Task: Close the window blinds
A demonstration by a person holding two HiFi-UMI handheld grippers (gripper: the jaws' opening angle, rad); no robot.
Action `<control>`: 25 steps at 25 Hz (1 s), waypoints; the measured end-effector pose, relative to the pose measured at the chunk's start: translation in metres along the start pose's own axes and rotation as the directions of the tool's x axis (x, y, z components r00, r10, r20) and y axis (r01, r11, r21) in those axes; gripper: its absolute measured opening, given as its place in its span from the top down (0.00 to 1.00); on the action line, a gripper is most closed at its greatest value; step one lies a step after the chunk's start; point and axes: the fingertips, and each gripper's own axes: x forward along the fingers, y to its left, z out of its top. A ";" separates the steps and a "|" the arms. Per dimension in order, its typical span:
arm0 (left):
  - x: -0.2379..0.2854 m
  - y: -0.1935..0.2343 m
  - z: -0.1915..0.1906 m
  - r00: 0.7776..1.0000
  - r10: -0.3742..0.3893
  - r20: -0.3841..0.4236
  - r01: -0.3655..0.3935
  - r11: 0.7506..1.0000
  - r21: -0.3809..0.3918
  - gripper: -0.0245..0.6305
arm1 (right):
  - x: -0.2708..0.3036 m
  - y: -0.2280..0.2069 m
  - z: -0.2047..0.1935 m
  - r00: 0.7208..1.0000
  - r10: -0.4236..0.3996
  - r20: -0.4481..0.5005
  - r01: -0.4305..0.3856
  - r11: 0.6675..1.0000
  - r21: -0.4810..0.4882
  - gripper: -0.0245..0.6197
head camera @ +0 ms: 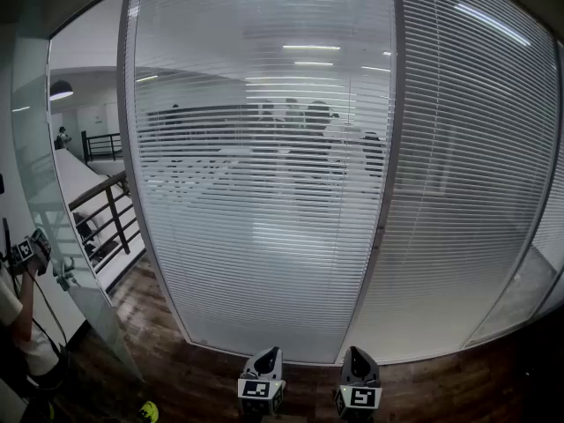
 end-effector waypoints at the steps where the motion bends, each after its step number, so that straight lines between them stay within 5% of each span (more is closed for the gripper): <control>1: -0.004 -0.001 -0.003 1.000 0.010 -0.012 -0.009 1.000 0.010 0.96 | -0.005 0.000 0.004 1.000 0.000 -0.001 0.000 1.000 0.004 0.96; 10: -0.043 -0.025 0.007 0.999 0.029 -0.025 -0.028 0.999 0.028 0.96 | -0.044 0.013 0.011 0.999 0.048 0.013 -0.047 0.997 -0.063 0.96; 22: -0.024 -0.052 0.006 1.000 0.016 -0.024 -0.015 0.999 0.045 0.96 | -0.038 -0.019 -0.002 0.997 0.037 -0.066 -0.038 0.999 -0.009 0.96; 25: -0.028 -0.059 0.006 0.999 0.010 -0.031 -0.008 0.999 0.043 0.96 | -0.043 -0.013 0.006 0.997 0.070 -0.042 -0.073 0.996 -0.059 0.96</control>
